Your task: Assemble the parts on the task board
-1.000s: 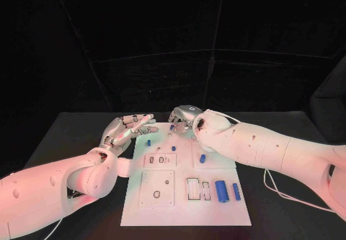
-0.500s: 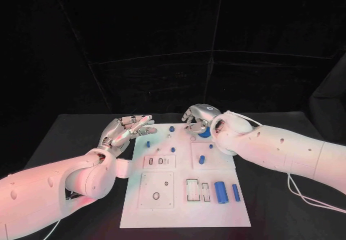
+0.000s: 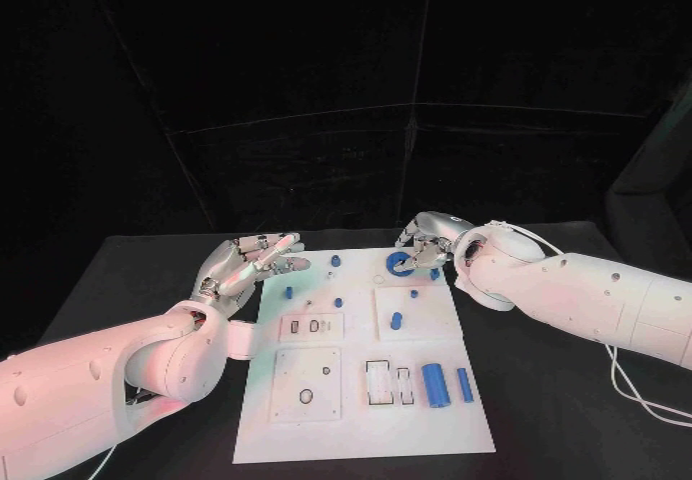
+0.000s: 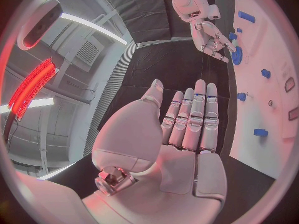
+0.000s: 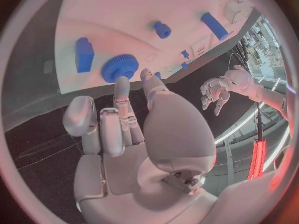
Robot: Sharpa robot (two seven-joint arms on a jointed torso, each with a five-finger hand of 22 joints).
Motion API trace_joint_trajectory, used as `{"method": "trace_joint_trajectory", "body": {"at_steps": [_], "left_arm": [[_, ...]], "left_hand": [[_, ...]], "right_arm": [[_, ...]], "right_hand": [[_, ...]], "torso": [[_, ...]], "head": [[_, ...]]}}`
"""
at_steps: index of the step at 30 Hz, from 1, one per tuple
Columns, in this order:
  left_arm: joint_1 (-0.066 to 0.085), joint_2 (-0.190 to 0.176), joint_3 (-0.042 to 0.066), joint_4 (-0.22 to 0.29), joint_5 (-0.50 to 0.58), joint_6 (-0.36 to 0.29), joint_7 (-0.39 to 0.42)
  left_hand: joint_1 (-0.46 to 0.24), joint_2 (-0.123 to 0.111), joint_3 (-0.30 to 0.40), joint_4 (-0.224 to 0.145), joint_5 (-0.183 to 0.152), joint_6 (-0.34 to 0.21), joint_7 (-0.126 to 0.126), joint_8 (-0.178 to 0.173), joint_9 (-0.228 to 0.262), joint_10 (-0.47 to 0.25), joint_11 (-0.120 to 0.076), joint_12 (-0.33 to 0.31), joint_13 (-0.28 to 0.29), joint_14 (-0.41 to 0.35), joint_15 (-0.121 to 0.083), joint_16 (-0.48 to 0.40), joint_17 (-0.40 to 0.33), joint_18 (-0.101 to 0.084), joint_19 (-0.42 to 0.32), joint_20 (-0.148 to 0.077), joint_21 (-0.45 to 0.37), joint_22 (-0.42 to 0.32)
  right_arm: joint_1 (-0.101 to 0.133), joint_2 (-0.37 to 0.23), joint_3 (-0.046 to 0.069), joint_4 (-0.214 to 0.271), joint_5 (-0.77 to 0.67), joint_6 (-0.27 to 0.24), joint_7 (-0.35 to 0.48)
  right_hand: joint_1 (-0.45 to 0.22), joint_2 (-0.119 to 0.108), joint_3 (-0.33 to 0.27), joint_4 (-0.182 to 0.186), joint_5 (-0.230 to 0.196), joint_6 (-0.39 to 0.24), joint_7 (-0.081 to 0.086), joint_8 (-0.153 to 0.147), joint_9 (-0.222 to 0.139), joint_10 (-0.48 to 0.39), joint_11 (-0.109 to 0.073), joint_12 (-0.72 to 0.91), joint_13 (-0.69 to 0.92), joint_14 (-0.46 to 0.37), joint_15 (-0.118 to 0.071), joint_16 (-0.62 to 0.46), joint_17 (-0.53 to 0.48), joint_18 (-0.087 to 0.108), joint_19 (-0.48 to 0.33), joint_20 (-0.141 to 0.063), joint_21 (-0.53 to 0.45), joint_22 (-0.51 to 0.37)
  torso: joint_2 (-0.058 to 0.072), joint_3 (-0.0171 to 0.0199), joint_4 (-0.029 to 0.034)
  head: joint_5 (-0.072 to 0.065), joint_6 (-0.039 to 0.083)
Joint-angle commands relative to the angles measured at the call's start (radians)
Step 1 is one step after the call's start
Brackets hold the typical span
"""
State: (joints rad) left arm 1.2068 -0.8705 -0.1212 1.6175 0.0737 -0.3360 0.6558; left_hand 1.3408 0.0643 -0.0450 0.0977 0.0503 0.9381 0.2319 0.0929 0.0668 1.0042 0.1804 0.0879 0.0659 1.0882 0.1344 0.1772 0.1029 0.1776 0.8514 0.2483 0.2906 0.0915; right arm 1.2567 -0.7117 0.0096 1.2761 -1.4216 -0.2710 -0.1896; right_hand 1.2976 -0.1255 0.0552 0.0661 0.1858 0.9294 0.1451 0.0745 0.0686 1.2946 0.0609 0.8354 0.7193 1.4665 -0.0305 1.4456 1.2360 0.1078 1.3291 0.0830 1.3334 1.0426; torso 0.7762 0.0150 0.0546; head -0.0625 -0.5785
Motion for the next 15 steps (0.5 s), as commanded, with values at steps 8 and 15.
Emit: {"method": "trace_joint_trajectory", "body": {"at_steps": [8,15], "left_arm": [[0.001,0.004,0.0,-0.005,-0.001,0.014,-0.001],[0.001,0.004,0.0,-0.006,-0.001,0.013,-0.001]], "left_hand": [[-0.007,0.005,-0.004,-0.005,0.0,-0.001,0.01,-0.007,-0.001,-0.003,0.007,-0.007,-0.001,-0.008,0.005,-0.01,-0.002,0.006,0.006,0.003,-0.008,-0.004],[-0.007,0.005,-0.005,-0.006,0.0,-0.001,0.01,-0.008,-0.001,-0.003,0.008,-0.008,-0.001,-0.01,0.005,-0.012,-0.003,0.006,0.006,0.003,-0.009,-0.004]], "right_arm": [[0.003,0.013,0.002,-0.029,0.026,0.125,-0.061],[0.003,0.022,0.002,-0.04,0.021,0.116,-0.058]], "right_hand": [[0.058,0.008,-0.034,0.079,0.012,-0.02,0.01,0.01,0.002,0.017,0.004,0.28,0.314,0.055,0.018,0.028,0.062,-0.012,0.008,0.01,0.02,0.03],[0.076,0.032,-0.028,0.088,0.03,-0.008,0.008,0.023,0.004,0.044,0.003,0.35,0.394,0.059,0.017,0.037,0.084,-0.014,0.013,0.01,0.028,0.043]], "torso": [[0.001,-0.0027,0.0047],[0.001,-0.003,0.0035]], "head": [[-0.008,-0.004],[-0.007,-0.004]]}}
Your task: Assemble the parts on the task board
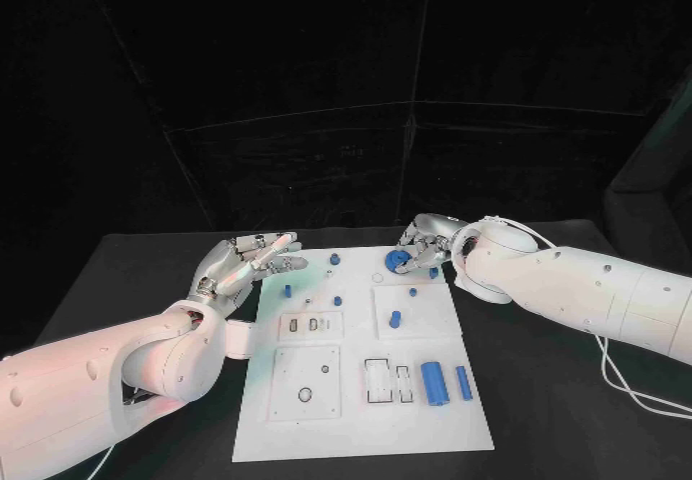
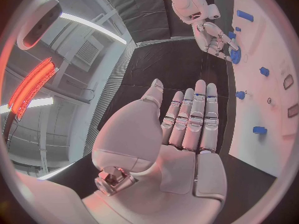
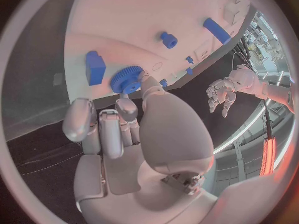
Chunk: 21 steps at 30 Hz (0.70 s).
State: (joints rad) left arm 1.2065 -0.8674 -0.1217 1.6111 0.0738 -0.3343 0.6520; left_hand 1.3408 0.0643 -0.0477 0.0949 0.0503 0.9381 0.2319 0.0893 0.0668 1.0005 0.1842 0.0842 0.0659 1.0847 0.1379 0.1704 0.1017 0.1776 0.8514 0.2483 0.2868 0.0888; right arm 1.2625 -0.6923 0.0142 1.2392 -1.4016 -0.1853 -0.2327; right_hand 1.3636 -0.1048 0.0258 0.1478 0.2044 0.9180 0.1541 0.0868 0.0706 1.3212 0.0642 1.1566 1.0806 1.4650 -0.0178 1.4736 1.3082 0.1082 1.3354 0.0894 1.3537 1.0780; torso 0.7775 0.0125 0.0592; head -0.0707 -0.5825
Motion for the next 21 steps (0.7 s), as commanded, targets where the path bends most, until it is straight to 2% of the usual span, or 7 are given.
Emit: {"method": "trace_joint_trajectory", "body": {"at_steps": [1,7,9,13,15,17,21], "left_arm": [[0.001,0.001,0.001,0.0,-0.001,0.012,0.003],[0.001,0.001,0.001,-0.001,-0.001,0.012,0.001],[0.001,0.001,0.001,-0.003,-0.001,0.012,0.0],[0.001,0.002,0.001,-0.004,-0.001,0.012,-0.002],[0.001,0.002,0.001,-0.004,-0.001,0.013,-0.002],[0.001,0.002,0.001,-0.004,-0.001,0.013,-0.003],[0.001,0.001,0.001,-0.004,-0.001,0.011,-0.004]], "left_hand": [[-0.007,0.005,-0.002,-0.004,0.0,-0.001,0.01,-0.004,-0.001,0.0,0.004,-0.004,-0.001,-0.006,0.002,-0.005,-0.002,0.006,0.006,0.003,-0.005,-0.001],[-0.006,0.006,-0.002,-0.005,0.0,-0.002,0.01,-0.005,-0.001,0.0,0.004,-0.005,-0.001,-0.007,0.002,-0.006,-0.002,0.006,0.006,0.003,-0.006,-0.002],[-0.006,0.006,-0.002,-0.005,0.0,-0.002,0.01,-0.005,-0.001,0.0,0.004,-0.005,-0.001,-0.008,0.002,-0.007,-0.002,0.006,0.006,0.004,-0.006,-0.002],[-0.006,0.006,-0.002,-0.005,0.0,-0.002,0.01,-0.005,-0.001,0.0,0.004,-0.005,-0.001,-0.008,0.002,-0.007,-0.002,0.006,0.006,0.004,-0.006,-0.002],[-0.006,0.006,-0.002,-0.005,0.0,-0.002,0.01,-0.005,-0.001,0.0,0.004,-0.005,-0.001,-0.008,0.002,-0.007,-0.002,0.006,0.006,0.004,-0.006,-0.002],[-0.005,0.006,-0.002,-0.006,0.0,-0.002,0.01,-0.006,-0.001,-0.001,0.004,-0.006,-0.001,-0.009,0.002,-0.008,-0.002,0.006,0.006,0.004,-0.006,-0.003],[-0.002,0.008,-0.002,-0.01,0.0,-0.002,0.01,-0.007,-0.001,-0.001,0.004,-0.007,-0.001,-0.01,0.003,-0.01,-0.003,0.006,0.007,0.004,-0.007,-0.004]], "right_arm": [[-0.003,0.004,-0.003,-0.004,0.001,0.028,-0.014],[-0.003,0.005,-0.003,-0.003,-0.003,0.021,-0.009],[-0.003,0.005,-0.003,-0.002,-0.01,0.018,-0.007],[-0.003,0.004,-0.003,0.001,-0.026,0.009,-0.002],[-0.003,0.004,-0.003,0.004,-0.042,0.0,0.001],[-0.003,0.004,-0.003,0.008,-0.06,-0.011,0.005],[-0.003,0.007,-0.003,0.013,-0.116,-0.041,0.035]], "right_hand": [[0.011,0.017,0.002,0.007,0.016,0.008,-0.002,0.013,0.003,0.025,-0.001,0.044,0.051,0.061,0.004,0.011,0.019,-0.015,0.008,0.004,0.01,0.011],[0.015,0.04,0.005,0.007,0.03,0.046,-0.009,0.037,0.008,0.084,-0.007,0.149,0.172,0.066,0.0,0.021,0.044,-0.017,0.015,0.001,0.019,0.027],[0.027,0.055,0.015,-0.001,0.019,0.082,-0.017,0.057,0.015,0.121,-0.013,0.21,0.243,0.068,-0.004,0.026,0.057,-0.019,0.02,-0.002,0.024,0.037],[0.076,0.099,0.069,-0.032,-0.061,0.135,-0.036,0.083,0.024,0.143,-0.031,0.256,0.297,0.07,-0.019,0.032,0.073,-0.022,0.028,-0.015,0.033,0.055],[0.095,0.112,0.095,-0.048,-0.088,0.151,-0.042,0.088,0.027,0.147,-0.036,0.264,0.309,0.071,-0.024,0.034,0.077,-0.023,0.03,-0.02,0.036,0.06],[0.117,0.122,0.125,-0.069,-0.103,0.165,-0.048,0.092,0.03,0.151,-0.041,0.271,0.318,0.072,-0.028,0.036,0.084,-0.025,0.034,-0.024,0.041,0.071],[0.13,0.128,0.171,-0.098,-0.112,0.18,-0.05,0.093,0.035,0.156,-0.044,0.28,0.331,0.073,-0.032,0.039,0.092,-0.027,0.039,-0.029,0.046,0.082]], "torso": [[0.0,-0.0006,-0.0011],[0.0,0.0002,-0.0002],[0.0,0.0,-0.0007],[0.0,-0.0001,-0.0009],[0.0,0.0001,-0.0006],[0.0,-0.0001,-0.0001],[0.0,-0.0001,-0.0002]], "head": [[0.001,0.0],[0.002,-0.002],[0.003,-0.001],[0.002,0.0],[0.002,-0.001],[0.001,-0.002],[-0.001,-0.002]]}}
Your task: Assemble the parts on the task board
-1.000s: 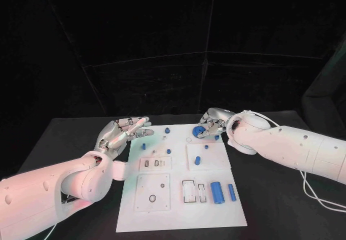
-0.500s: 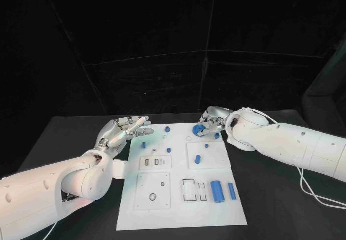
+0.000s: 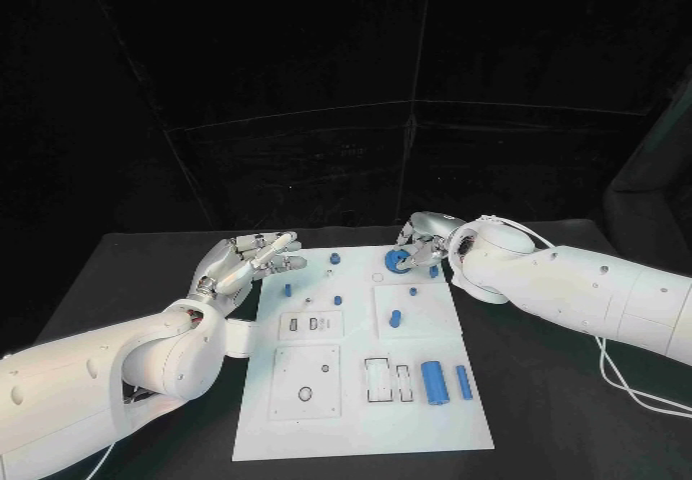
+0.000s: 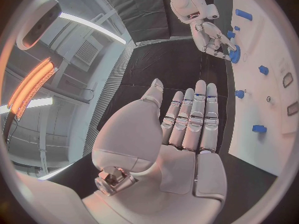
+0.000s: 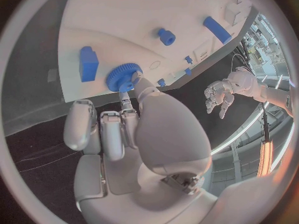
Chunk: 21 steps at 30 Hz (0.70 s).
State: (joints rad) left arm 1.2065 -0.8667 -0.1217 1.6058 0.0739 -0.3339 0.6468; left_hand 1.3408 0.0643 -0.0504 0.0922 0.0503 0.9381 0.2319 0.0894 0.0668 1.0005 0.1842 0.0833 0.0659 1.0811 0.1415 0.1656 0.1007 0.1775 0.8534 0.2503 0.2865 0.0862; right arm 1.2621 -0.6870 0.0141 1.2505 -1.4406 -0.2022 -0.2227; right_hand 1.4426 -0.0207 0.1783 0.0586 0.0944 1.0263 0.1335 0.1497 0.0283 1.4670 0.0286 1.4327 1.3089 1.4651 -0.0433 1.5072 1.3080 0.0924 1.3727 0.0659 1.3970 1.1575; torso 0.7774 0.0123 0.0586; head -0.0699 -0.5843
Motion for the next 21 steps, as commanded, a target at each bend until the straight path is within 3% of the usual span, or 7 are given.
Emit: {"method": "trace_joint_trajectory", "body": {"at_steps": [1,6,7,11,16,21], "left_arm": [[0.002,0.0,0.001,0.001,-0.001,0.011,0.0],[0.002,-0.001,0.001,0.001,-0.001,0.009,-0.001],[0.002,-0.001,0.001,0.002,-0.001,0.008,-0.002],[0.002,-0.002,0.001,0.003,-0.001,0.006,-0.005],[0.002,-0.003,0.001,0.004,-0.001,0.006,-0.007],[0.002,-0.002,0.001,0.004,-0.001,0.006,-0.007]], "left_hand": [[-0.001,0.009,0.002,-0.009,0.0,-0.002,0.01,-0.008,-0.001,-0.001,0.004,-0.007,-0.001,-0.006,-0.001,-0.006,-0.002,0.006,0.005,0.002,-0.007,-0.002],[0.004,0.012,0.003,-0.015,0.001,-0.001,0.01,-0.009,-0.001,-0.001,0.004,-0.008,-0.001,-0.006,-0.001,-0.008,-0.002,0.006,0.005,0.002,-0.008,-0.003],[0.005,0.013,0.004,-0.017,0.001,-0.001,0.01,-0.009,-0.001,-0.001,0.004,-0.009,-0.001,-0.006,-0.001,-0.008,-0.002,0.006,0.006,0.002,-0.009,-0.003],[0.011,0.017,0.008,-0.022,0.001,0.0,0.01,-0.01,-0.001,0.0,0.004,-0.01,-0.001,-0.005,-0.001,-0.01,-0.002,0.007,0.007,0.003,-0.01,-0.004],[0.013,0.02,0.009,-0.025,0.001,0.0,0.01,-0.011,0.0,0.0,0.004,-0.01,-0.001,-0.004,-0.001,-0.011,-0.001,0.007,0.007,0.003,-0.01,-0.005],[0.014,0.02,0.01,-0.026,0.001,0.0,0.01,-0.011,-0.001,0.0,0.004,-0.01,-0.001,-0.004,-0.001,-0.011,-0.001,0.007,0.007,0.003,-0.01,-0.005]], "right_arm": [[-0.003,0.003,-0.003,0.004,-0.093,-0.035,0.035],[-0.003,0.004,-0.003,0.036,-0.136,-0.07,0.063],[-0.003,0.004,-0.003,0.045,-0.139,-0.073,0.066],[-0.003,0.007,-0.003,0.09,-0.146,-0.09,0.067],[-0.003,0.036,-0.003,0.127,-0.178,-0.137,0.022],[-0.003,0.091,-0.003,0.114,-0.196,-0.158,-0.01]], "right_hand": [[0.05,0.043,0.029,-0.014,-0.001,0.073,-0.03,0.029,0.078,0.011,-0.008,0.005,0.105,0.073,-0.006,0.006,0.094,-0.012,0.003,-0.006,0.004,0.005],[0.007,0.021,0.079,-0.03,0.033,0.081,-0.031,0.022,0.083,0.017,-0.009,0.012,0.117,0.075,-0.006,0.008,0.102,-0.016,0.01,-0.006,0.013,0.023],[-0.015,0.01,0.086,-0.026,0.074,0.083,-0.031,0.02,0.084,0.018,-0.008,0.013,0.119,0.075,-0.007,0.009,0.104,-0.016,0.012,-0.006,0.014,0.026],[-0.055,-0.014,0.103,-0.019,0.132,0.086,-0.033,0.014,0.086,0.019,-0.011,0.013,0.122,0.075,-0.007,0.009,0.106,-0.017,0.015,-0.007,0.018,0.034],[-0.07,-0.028,0.112,-0.019,0.14,0.083,-0.032,0.009,0.087,0.016,-0.01,0.009,0.118,0.074,-0.007,0.007,0.101,-0.017,0.015,-0.007,0.018,0.034],[-0.078,-0.037,0.126,-0.025,0.118,0.082,-0.031,0.003,0.088,0.016,-0.009,0.006,0.118,0.074,-0.006,0.007,0.101,-0.018,0.017,-0.007,0.019,0.038]], "torso": [[0.0,-0.0004,-0.0001],[0.0,-0.0002,0.0011],[0.0,-0.0005,0.0011],[-0.001,-0.0008,0.0021],[-0.001,-0.0008,0.004],[0.0,-0.0033,0.0066]], "head": [[-0.001,0.001],[-0.001,0.002],[0.0,0.002],[0.003,0.002],[0.01,0.0],[0.018,-0.003]]}}
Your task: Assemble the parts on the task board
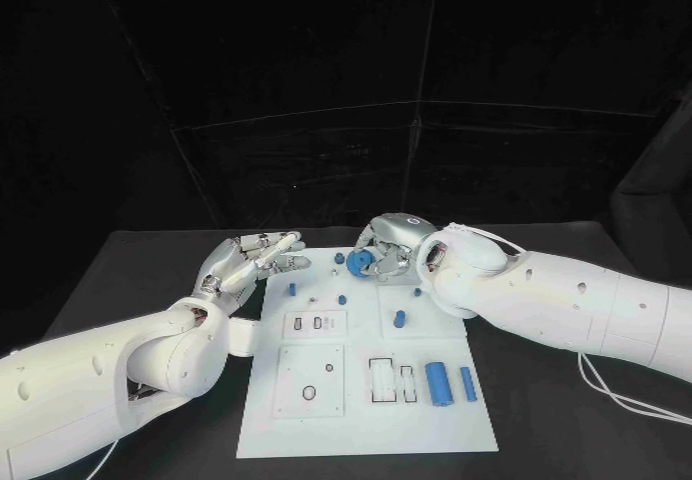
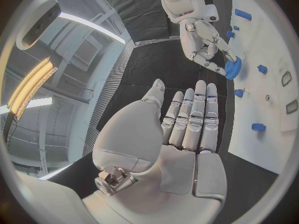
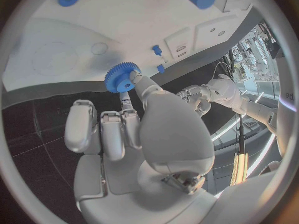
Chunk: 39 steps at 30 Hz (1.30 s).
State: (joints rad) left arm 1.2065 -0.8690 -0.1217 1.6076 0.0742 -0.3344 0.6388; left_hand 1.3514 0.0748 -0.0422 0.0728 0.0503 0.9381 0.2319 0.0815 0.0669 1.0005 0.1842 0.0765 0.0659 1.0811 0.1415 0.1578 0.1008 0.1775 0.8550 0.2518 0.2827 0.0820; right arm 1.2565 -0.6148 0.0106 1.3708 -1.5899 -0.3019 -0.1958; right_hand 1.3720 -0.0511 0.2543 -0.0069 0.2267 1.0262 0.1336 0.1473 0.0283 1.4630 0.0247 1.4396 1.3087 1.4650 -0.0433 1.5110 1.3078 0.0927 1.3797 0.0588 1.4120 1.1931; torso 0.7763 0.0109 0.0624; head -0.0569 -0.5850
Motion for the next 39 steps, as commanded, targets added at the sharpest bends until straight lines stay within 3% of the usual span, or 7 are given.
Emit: {"method": "trace_joint_trajectory", "body": {"at_steps": [1,5,13,22,28,32,39], "left_arm": [[0.002,0.001,0.001,0.002,-0.001,0.007,0.001],[0.002,0.002,0.001,0.0,-0.001,0.007,0.001],[0.002,0.008,0.001,-0.004,-0.001,0.009,0.0],[0.002,0.007,0.001,-0.005,-0.001,0.008,-0.001],[0.002,0.006,0.001,-0.005,-0.001,0.009,-0.001],[0.003,0.006,0.001,-0.006,-0.001,0.009,0.0],[0.003,0.007,0.001,-0.007,-0.001,0.01,-0.001]], "left_hand": [[0.003,0.01,0.001,-0.007,0.001,0.0,0.01,-0.003,-0.001,0.0,0.004,-0.004,-0.001,-0.004,-0.001,-0.003,-0.002,0.007,0.006,0.001,-0.007,-0.001],[0.003,0.01,0.001,-0.007,0.001,0.0,0.01,-0.003,-0.001,0.0,0.004,-0.004,-0.001,-0.004,-0.001,-0.003,-0.002,0.007,0.006,0.001,-0.007,-0.001],[0.005,0.011,0.002,-0.009,0.0,0.0,0.01,-0.004,-0.001,0.0,0.004,-0.004,-0.001,-0.004,-0.001,-0.004,-0.002,0.007,0.006,0.001,-0.007,-0.002],[0.005,0.011,0.002,-0.009,0.0,0.0,0.01,-0.004,-0.001,0.0,0.004,-0.004,-0.001,-0.004,-0.001,-0.004,-0.002,0.007,0.006,0.001,-0.007,-0.002],[0.005,0.011,0.002,-0.009,0.0,0.0,0.01,-0.004,-0.001,0.0,0.004,-0.004,-0.001,-0.004,-0.001,-0.004,-0.002,0.007,0.006,0.001,-0.007,-0.002],[0.005,0.011,0.002,-0.009,0.0,0.0,0.01,-0.004,-0.001,0.0,0.004,-0.004,-0.001,-0.004,-0.001,-0.004,-0.002,0.007,0.006,0.001,-0.007,-0.002],[0.005,0.011,0.002,-0.009,0.0,0.0,0.01,-0.004,-0.001,0.0,0.004,-0.004,-0.001,-0.004,-0.001,-0.004,-0.002,0.007,0.006,0.001,-0.007,-0.002]], "right_arm": [[0.002,0.038,0.001,-0.014,-0.05,-0.058,-0.041],[0.002,0.086,0.001,-0.042,-0.055,-0.047,-0.046],[0.001,0.151,0.001,-0.105,-0.058,-0.017,-0.046],[0.0,0.181,0.0,-0.141,-0.071,0.028,-0.032],[-0.002,0.184,-0.001,-0.153,-0.072,0.072,-0.032],[-0.003,0.186,-0.001,-0.158,-0.073,0.085,-0.031],[-0.006,0.191,-0.002,-0.164,-0.073,0.088,-0.032]], "right_hand": [[-0.007,-0.008,0.053,0.04,-0.018,0.082,-0.03,0.004,0.088,0.02,-0.005,-0.001,0.118,0.074,-0.006,0.003,0.101,-0.019,0.01,0.001,0.005,0.003],[-0.01,-0.011,0.058,0.037,-0.026,0.08,-0.029,0.001,0.088,0.019,-0.004,-0.002,0.117,0.074,-0.006,0.003,0.101,-0.019,0.011,0.001,0.005,0.004],[-0.017,-0.015,0.064,0.036,-0.039,0.076,-0.027,-0.005,0.087,0.015,-0.002,-0.009,0.111,0.074,-0.004,0.003,0.101,-0.019,0.011,0.002,0.005,0.005],[-0.023,-0.02,0.067,0.034,-0.044,0.07,-0.023,-0.011,0.086,0.012,0.001,-0.013,0.108,0.074,-0.002,0.003,0.102,-0.019,0.012,0.004,0.005,0.006],[-0.033,-0.027,0.065,0.034,-0.049,0.066,-0.02,-0.017,0.085,0.012,0.004,-0.013,0.108,0.074,0.0,0.003,0.103,-0.02,0.013,0.006,0.006,0.009],[-0.037,-0.03,0.064,0.034,-0.049,0.065,-0.019,-0.019,0.085,0.011,0.005,-0.015,0.107,0.074,0.001,0.003,0.103,-0.02,0.013,0.006,0.006,0.009],[-0.044,-0.033,0.062,0.035,-0.048,0.061,-0.017,-0.023,0.084,0.008,0.006,-0.019,0.103,0.074,0.003,0.002,0.102,-0.02,0.013,0.008,0.006,0.009]], "torso": [[0.002,-0.0014,0.0021],[0.001,0.0002,-0.0013],[0.002,-0.0001,-0.0011],[0.002,0.0023,-0.0027],[0.002,0.0017,-0.0021],[0.001,0.0021,-0.0047],[0.002,0.0022,-0.0025]], "head": [[0.009,-0.003],[0.015,-0.007],[0.022,-0.014],[0.026,-0.018],[0.024,-0.021],[0.028,-0.022],[0.028,-0.024]]}}
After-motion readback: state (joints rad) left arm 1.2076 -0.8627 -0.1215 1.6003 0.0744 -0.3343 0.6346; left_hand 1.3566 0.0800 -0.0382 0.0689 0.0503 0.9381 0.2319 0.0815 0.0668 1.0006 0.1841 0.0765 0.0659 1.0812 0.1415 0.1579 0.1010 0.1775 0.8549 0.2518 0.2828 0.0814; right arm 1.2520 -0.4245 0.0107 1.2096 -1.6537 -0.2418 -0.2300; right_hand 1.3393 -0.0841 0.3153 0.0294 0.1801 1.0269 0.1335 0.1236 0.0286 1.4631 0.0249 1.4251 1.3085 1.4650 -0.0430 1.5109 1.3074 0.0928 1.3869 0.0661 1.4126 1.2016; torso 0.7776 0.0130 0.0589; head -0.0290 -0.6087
